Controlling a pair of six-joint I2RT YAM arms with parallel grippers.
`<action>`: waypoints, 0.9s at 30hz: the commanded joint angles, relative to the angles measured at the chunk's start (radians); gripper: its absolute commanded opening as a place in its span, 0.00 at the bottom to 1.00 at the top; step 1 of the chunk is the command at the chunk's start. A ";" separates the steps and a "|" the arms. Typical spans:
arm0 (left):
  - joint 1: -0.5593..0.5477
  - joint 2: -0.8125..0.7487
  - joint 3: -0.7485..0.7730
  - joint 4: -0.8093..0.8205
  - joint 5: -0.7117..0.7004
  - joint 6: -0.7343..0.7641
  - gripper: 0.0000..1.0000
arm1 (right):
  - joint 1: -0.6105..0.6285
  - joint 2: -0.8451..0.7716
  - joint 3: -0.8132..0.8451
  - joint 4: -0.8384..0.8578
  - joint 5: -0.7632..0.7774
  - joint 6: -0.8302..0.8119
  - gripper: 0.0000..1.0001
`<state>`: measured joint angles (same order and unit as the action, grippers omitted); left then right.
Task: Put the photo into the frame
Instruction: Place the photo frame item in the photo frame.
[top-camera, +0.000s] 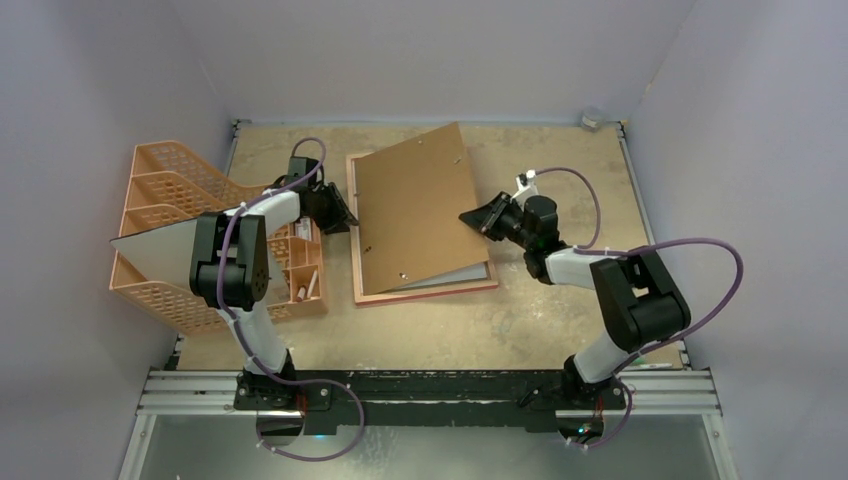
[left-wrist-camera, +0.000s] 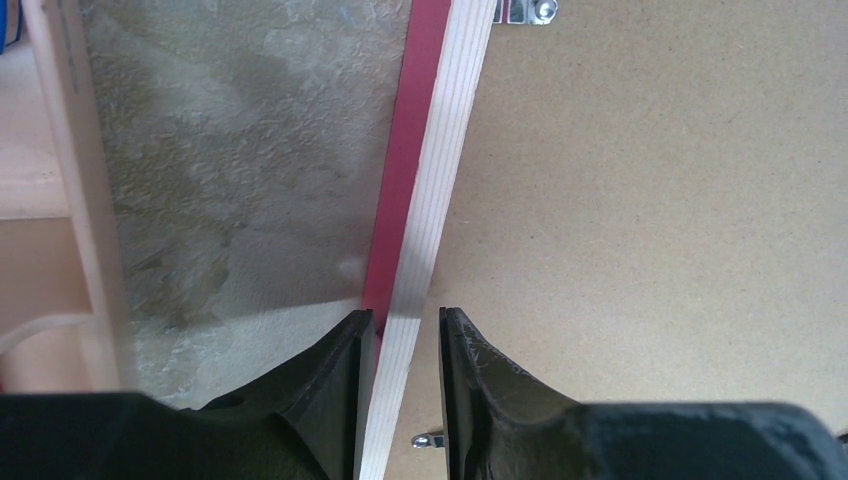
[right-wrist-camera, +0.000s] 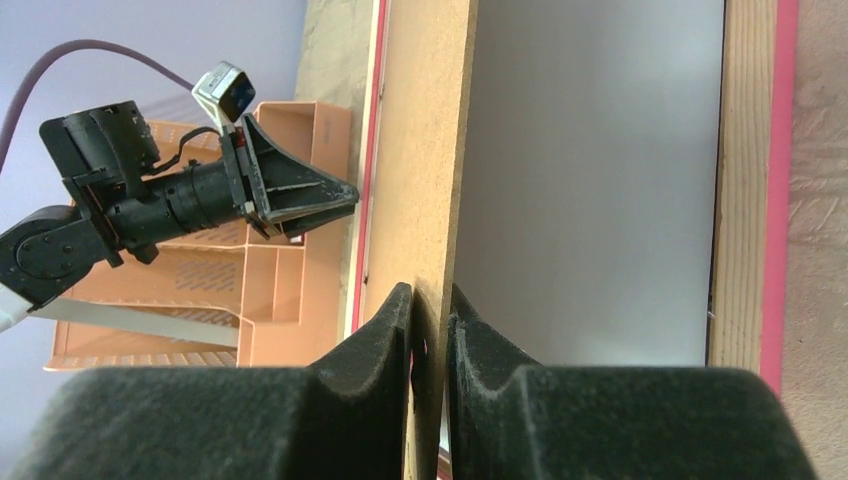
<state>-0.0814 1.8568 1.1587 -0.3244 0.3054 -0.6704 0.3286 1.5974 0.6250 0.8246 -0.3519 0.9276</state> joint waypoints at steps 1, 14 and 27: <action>-0.005 -0.022 -0.006 0.010 0.002 0.017 0.32 | 0.009 0.024 0.003 0.076 -0.065 -0.027 0.18; -0.003 -0.011 -0.005 0.016 0.003 0.019 0.33 | 0.011 0.130 0.178 -0.153 -0.181 -0.183 0.39; -0.003 -0.060 0.018 -0.007 -0.082 0.036 0.45 | 0.010 0.143 0.304 -0.357 -0.171 -0.327 0.69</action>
<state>-0.0807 1.8565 1.1584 -0.3313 0.2665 -0.6590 0.3298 1.7866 0.8612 0.5163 -0.5186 0.6777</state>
